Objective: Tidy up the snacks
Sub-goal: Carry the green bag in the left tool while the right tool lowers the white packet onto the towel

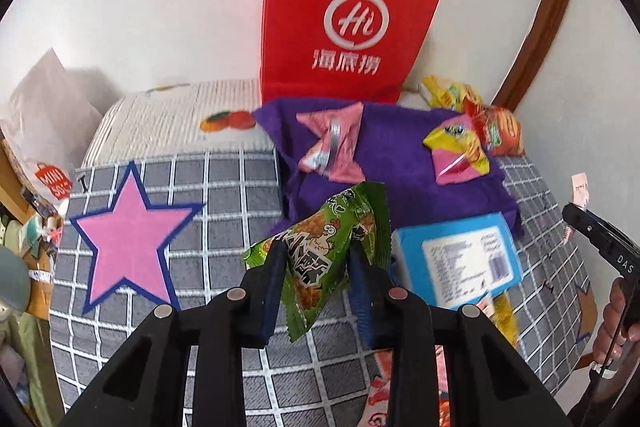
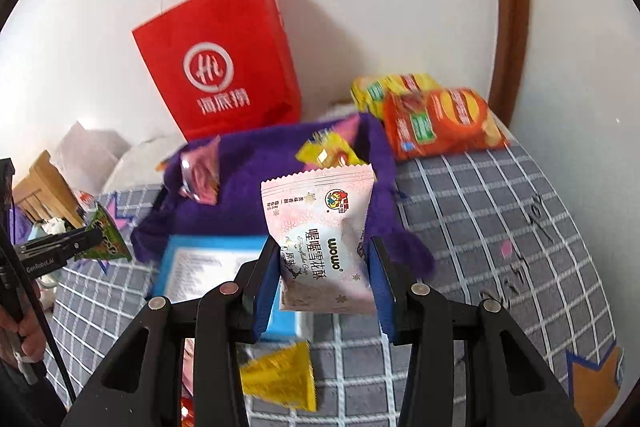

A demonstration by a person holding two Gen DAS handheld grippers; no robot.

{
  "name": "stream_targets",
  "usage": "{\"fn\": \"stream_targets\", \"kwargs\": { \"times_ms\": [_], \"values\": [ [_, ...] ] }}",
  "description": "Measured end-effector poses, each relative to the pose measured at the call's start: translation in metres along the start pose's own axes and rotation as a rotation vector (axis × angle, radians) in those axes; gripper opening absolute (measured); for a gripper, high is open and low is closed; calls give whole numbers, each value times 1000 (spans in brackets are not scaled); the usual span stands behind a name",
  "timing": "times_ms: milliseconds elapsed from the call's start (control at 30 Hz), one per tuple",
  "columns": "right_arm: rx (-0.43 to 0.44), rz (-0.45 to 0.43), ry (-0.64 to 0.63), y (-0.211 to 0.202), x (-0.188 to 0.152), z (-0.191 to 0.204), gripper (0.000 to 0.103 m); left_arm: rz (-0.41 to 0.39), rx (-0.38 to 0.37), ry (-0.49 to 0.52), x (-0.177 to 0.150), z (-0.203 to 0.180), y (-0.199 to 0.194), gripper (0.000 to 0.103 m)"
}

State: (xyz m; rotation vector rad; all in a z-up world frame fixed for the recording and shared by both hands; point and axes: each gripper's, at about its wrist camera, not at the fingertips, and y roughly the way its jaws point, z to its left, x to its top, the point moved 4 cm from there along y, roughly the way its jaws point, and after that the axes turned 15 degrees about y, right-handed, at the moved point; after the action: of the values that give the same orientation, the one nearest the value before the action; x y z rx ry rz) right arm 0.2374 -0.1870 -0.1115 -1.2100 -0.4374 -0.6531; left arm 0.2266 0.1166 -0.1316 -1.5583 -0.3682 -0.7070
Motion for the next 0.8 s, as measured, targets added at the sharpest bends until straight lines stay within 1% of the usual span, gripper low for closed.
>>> {"fn": "stream_targets", "kwargs": {
  "times_ms": [133, 233, 367, 533, 633, 733, 800],
  "values": [
    [-8, -16, -22, 4, 21, 12, 43, -27, 6, 2, 23, -1, -5, 30],
    [9, -22, -22, 8, 39, 20, 43, -49, 8, 1, 41, -1, -6, 30],
    [22, -28, -30, 18, 61, 31, 43, -71, 9, -3, 65, -1, -2, 30],
    [46, -23, -56, 35, 79, 47, 43, -85, 4, -5, 87, -4, 8, 30],
    [68, -12, -58, 48, 88, 54, 43, -88, 9, -5, 97, -4, 16, 30],
    [88, 21, -56, 65, 93, 61, 43, -83, 29, 2, 104, -4, 27, 30],
    [95, 46, -55, 77, 95, 62, 43, -75, 21, -8, 107, -3, 37, 30]
  ]
}}
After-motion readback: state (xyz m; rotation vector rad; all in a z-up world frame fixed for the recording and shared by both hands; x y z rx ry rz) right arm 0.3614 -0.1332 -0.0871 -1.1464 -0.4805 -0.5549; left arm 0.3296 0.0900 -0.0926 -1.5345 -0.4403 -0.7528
